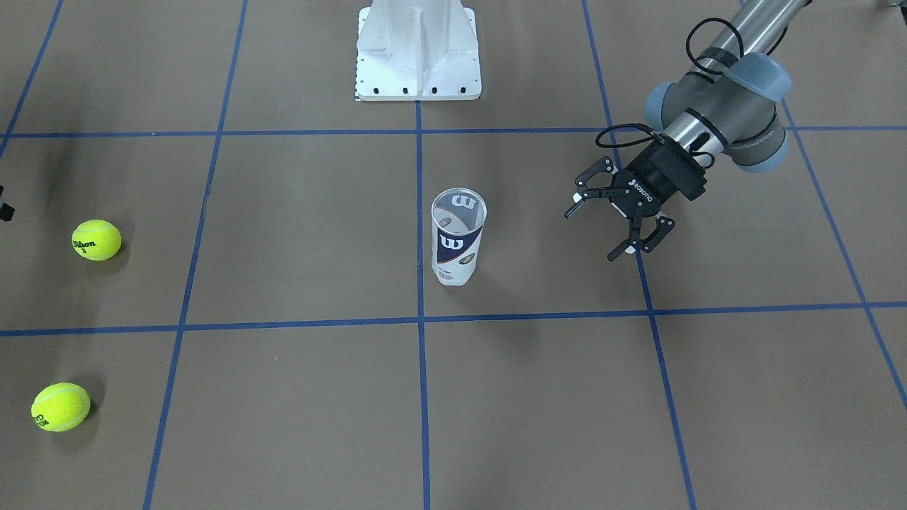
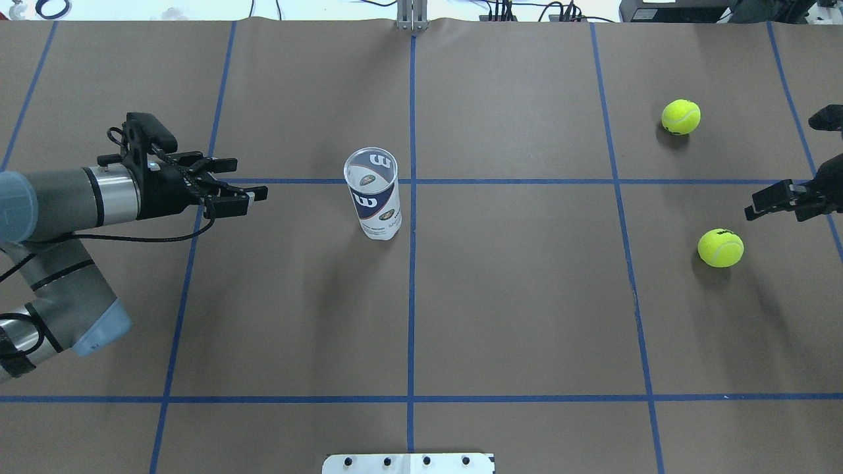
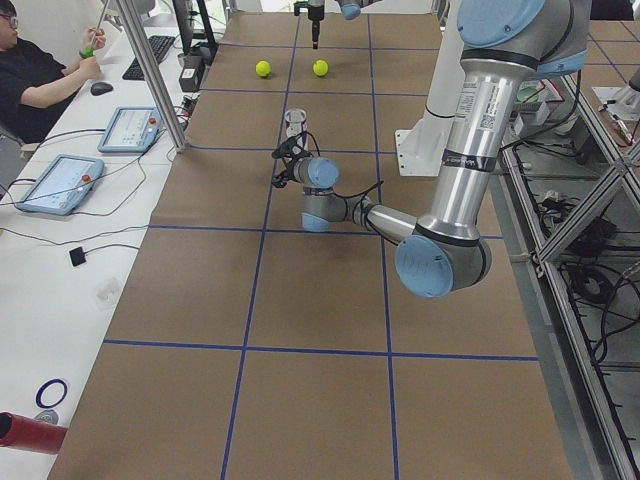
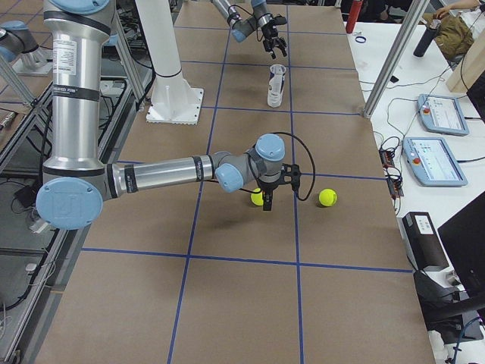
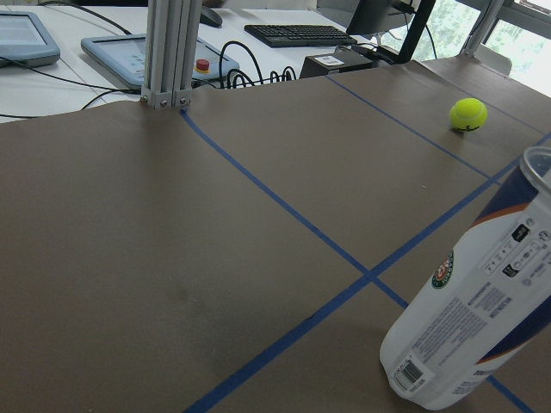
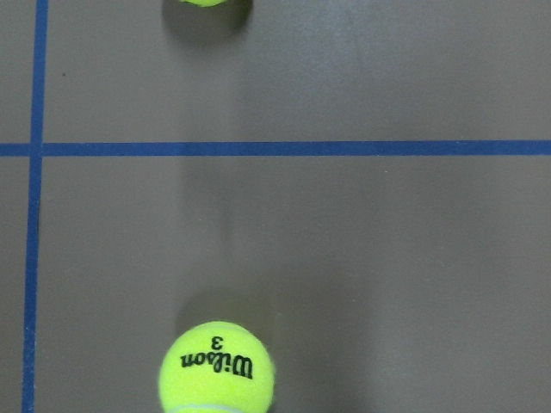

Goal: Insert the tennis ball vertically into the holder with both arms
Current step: 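Lower the right gripper onto the nearer yellow tennis ball and grasp it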

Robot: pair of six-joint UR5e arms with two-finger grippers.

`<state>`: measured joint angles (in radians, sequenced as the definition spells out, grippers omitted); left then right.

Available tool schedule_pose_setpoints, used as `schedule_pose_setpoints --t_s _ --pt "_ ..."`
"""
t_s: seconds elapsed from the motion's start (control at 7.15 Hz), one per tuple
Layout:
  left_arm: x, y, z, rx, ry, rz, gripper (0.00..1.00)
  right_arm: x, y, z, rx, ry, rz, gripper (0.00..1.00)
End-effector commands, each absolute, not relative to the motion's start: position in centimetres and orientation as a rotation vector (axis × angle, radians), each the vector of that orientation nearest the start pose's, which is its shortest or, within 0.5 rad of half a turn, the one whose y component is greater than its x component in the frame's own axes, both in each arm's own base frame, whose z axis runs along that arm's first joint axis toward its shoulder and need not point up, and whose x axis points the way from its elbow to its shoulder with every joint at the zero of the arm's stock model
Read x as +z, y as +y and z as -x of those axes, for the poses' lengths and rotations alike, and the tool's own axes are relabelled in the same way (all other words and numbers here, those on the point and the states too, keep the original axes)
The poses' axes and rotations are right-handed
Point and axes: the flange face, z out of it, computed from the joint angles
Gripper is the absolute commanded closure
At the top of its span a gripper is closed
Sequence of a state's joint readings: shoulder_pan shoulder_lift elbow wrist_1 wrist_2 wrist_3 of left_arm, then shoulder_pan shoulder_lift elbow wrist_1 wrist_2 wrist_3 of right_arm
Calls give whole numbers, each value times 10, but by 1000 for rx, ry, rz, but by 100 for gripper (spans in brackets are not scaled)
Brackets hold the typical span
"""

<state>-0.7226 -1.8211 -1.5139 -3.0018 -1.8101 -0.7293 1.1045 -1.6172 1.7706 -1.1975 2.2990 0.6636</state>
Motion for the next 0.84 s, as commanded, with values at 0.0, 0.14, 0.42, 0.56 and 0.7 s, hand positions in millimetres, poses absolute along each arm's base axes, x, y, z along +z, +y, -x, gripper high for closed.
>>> schedule_pose_setpoints --t_s 0.0,0.14,0.42,0.56,0.7 --pt "392 -469 -366 289 1280 -1015 1 543 -470 202 -52 -847 -29 1" --pt "392 -470 -367 289 1279 -1014 1 545 -482 211 -56 -837 -32 1" --pt "394 -472 -370 288 1276 -1011 1 555 -480 219 -67 -815 -23 1" --pt "394 -472 -370 290 1276 -1013 1 565 -478 223 -68 -802 -5 1" --pt "394 -472 -370 291 1278 -1013 1 575 -477 228 -73 -790 10 1"
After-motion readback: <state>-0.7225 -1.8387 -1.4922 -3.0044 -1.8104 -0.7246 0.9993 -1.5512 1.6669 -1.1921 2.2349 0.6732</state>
